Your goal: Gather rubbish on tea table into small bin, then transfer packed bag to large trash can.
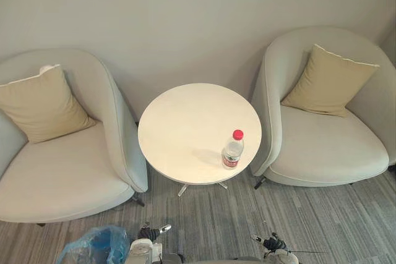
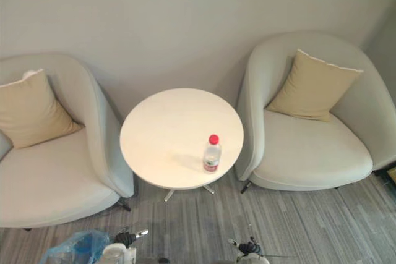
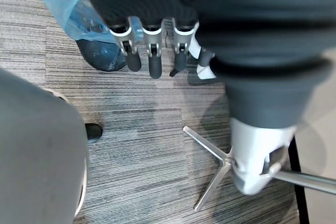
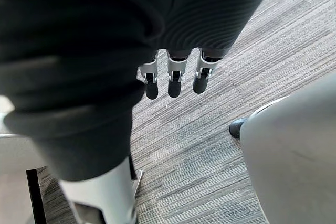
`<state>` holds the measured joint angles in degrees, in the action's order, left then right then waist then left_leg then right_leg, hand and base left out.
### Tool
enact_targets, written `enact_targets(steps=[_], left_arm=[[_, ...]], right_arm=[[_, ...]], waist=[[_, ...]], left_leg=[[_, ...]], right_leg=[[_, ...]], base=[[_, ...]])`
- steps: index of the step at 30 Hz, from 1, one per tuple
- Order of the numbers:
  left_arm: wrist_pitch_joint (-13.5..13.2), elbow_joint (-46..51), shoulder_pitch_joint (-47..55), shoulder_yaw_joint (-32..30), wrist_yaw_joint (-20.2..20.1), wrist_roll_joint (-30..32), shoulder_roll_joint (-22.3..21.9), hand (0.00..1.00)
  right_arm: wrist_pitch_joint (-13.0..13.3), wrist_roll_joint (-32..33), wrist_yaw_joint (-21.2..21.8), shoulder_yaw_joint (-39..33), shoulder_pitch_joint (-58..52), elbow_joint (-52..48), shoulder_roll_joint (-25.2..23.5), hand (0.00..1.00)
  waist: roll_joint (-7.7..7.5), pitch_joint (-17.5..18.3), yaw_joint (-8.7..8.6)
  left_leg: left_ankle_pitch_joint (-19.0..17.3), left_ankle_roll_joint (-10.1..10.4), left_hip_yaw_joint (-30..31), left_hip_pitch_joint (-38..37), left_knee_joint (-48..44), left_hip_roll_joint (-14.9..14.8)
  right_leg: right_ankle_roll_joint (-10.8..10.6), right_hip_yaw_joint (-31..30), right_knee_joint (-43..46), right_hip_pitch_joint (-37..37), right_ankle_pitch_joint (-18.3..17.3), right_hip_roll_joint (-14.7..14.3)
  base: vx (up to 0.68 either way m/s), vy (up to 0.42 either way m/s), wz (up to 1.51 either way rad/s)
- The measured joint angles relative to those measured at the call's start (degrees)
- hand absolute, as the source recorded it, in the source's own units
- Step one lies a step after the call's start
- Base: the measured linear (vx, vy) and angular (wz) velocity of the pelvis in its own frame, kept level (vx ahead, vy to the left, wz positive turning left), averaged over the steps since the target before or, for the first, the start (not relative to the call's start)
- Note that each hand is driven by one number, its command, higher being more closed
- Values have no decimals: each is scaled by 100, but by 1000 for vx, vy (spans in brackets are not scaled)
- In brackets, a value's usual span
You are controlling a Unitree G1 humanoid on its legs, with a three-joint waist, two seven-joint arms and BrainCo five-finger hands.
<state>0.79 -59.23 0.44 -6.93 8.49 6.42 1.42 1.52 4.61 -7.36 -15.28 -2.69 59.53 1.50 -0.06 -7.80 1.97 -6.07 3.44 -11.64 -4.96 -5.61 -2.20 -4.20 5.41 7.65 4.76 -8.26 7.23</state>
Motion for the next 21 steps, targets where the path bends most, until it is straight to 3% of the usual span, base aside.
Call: enact_targets(steps=[4,8,13,21], left_arm=[[-2,-94,-1,323,0,33,128,0],[-8,-124,35,417,7,35,169,0],[-35,-120,39,640,-1,87,294,0],[-111,-97,81,798,-112,280,382,0]], right_arm=[[19,-10,-37,335,6,-167,145,0],[86,-192,-64,549,-183,-1414,374,0],[254,-498,-66,653,-317,-2865,619,0],[437,-1040,-20,960,-328,-4061,847,0]], waist=[[23,32,-11],[39,103,-14],[-53,149,-51],[-63,157,-59]], left_leg=[[65,-11,122,21,158,-5],[66,-14,139,116,164,0],[92,-55,316,234,163,34],[133,-113,614,298,197,100]], right_leg=[[16,-42,-38,-90,27,-60],[21,-169,-306,-129,228,-99],[6,-258,-539,-179,422,-103],[-27,-205,-704,-169,534,-80]], base=[[-4,-8,-3],[-4,14,-16],[-26,19,-9],[-46,3,4]])
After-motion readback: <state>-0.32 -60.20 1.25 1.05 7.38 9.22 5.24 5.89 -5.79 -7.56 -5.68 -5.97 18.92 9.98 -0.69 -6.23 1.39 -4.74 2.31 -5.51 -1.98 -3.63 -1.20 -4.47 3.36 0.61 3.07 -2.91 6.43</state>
